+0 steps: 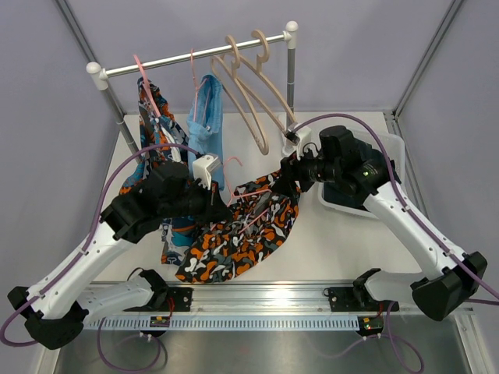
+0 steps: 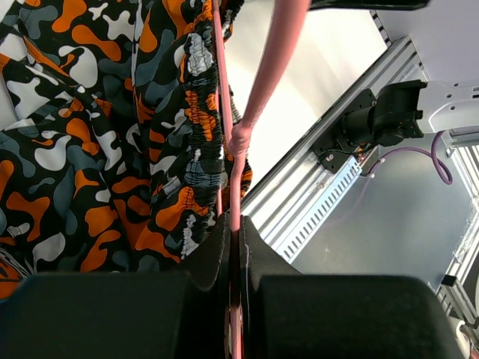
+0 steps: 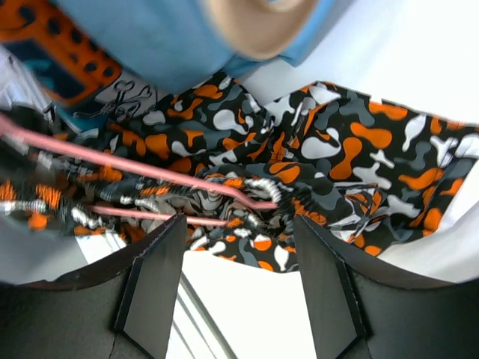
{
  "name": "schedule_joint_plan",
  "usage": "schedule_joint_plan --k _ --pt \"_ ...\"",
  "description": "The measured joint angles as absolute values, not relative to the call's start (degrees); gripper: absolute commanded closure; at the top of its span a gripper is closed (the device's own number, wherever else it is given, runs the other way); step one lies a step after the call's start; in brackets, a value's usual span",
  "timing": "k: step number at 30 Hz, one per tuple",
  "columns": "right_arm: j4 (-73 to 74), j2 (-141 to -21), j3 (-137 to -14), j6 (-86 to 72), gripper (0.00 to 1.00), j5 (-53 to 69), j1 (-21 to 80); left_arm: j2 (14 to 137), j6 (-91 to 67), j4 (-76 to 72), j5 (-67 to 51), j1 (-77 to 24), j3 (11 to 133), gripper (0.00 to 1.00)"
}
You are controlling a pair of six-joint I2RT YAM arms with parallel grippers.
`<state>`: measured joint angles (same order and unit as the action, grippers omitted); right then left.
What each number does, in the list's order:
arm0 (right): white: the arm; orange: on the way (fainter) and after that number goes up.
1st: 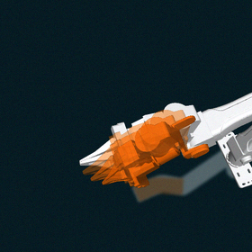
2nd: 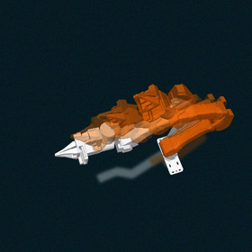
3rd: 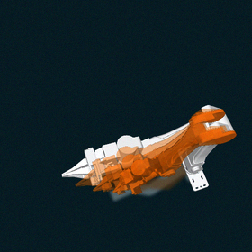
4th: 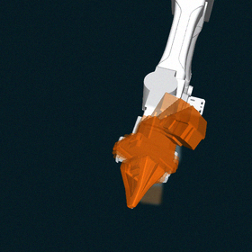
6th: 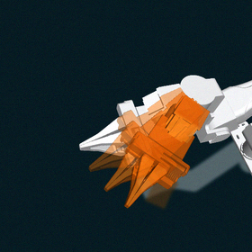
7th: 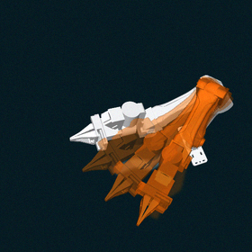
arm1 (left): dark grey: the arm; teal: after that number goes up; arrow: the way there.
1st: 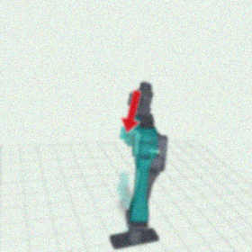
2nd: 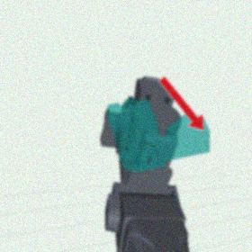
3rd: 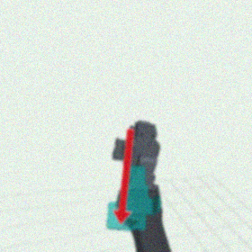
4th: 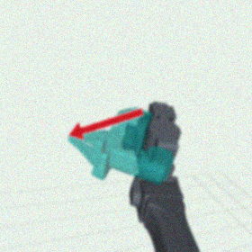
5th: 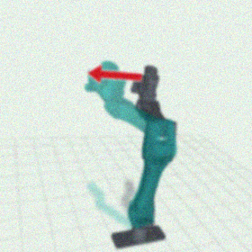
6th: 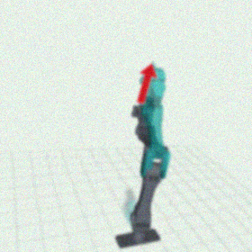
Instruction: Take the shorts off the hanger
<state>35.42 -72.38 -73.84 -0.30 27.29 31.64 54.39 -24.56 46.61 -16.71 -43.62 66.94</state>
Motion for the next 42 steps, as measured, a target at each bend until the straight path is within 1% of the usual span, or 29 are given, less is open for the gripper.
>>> schedule_joint_plan --k 5,9,10,13,18,23,25,29,32,34,35,36,37,40,42 --pt "36.1 -72.0 -73.8 6.1 0.37 28.8 31.6 54.4 -24.4 46.6 -16.7 -43.6 67.2 1.00" --pt "36.3 -74.3 -73.7 8.8 0.52 28.6 31.6 54.4 -24.3 46.7 -16.7 -43.6 67.2 1.00" --pt "36.3 -74.8 -73.6 9.2 0.55 28.4 31.6 54.4 -24.3 46.7 -16.7 -43.6 67.2 1.00" --pt "36.2 -75.6 -73.1 9.6 0.58 27.9 31.6 54.4 -24.3 46.7 -16.7 -43.6 67.2 1.00" --pt "35.6 -76.6 -73.0 10.2 0.58 26.7 31.6 54.2 -24.3 46.7 -16.7 -43.6 67.2 1.00" --pt "34.7 -78.6 -72.9 10.4 0.52 25.6 31.6 53.8 -24.3 46.9 -16.7 -43.6 67.2 1.00" --pt "34.4 -78.9 -72.5 10.5 0.51 24.9 31.6 53.7 -24.3 47.0 -16.7 -43.6 67.2 1.00" --pt "34.0 -78.9 -71.7 10.9 0.52 24.2 31.6 53.6 -24.3 47.1 -16.7 -43.6 67.2 1.00" --pt "33.7 -78.9 -71.2 11.2 0.55 23.2 31.6 53.6 -24.2 47.1 -16.7 -43.6 67.2 1.00" --pt "33.6 -78.9 -71.0 11.6 0.59 22.7 31.6 53.6 -24.2 47.1 -16.7 -43.6 67.2 1.00" --pt "33.5 -78.9 -70.9 11.7 0.64 22.4 31.6 53.6 -24.2 47.1 -16.7 -43.6 67.2 1.00" --pt "33.0 -78.9 -70.7 11.9 0.76 21.9 31.6 53.5 -24.2 47.1 -16.7 -43.6 67.2 1.00" --pt "32.7 -78.9 -70.5 12.4 0.78 21.7 31.6 53.5 -24.2 47.1 -16.7 -43.6 67.2 1.00" --pt "32.4 -78.9 -70.4 12.5 0.80 21.0 31.6 53.1 -24.2 47.5 -16.7 -43.6 67.2 1.00" --pt "32.3 -78.9 -70.3 12.7 0.86 20.4 31.6 52.9 -24.2 47.9 -16.7 -43.6 67.2 1.00"
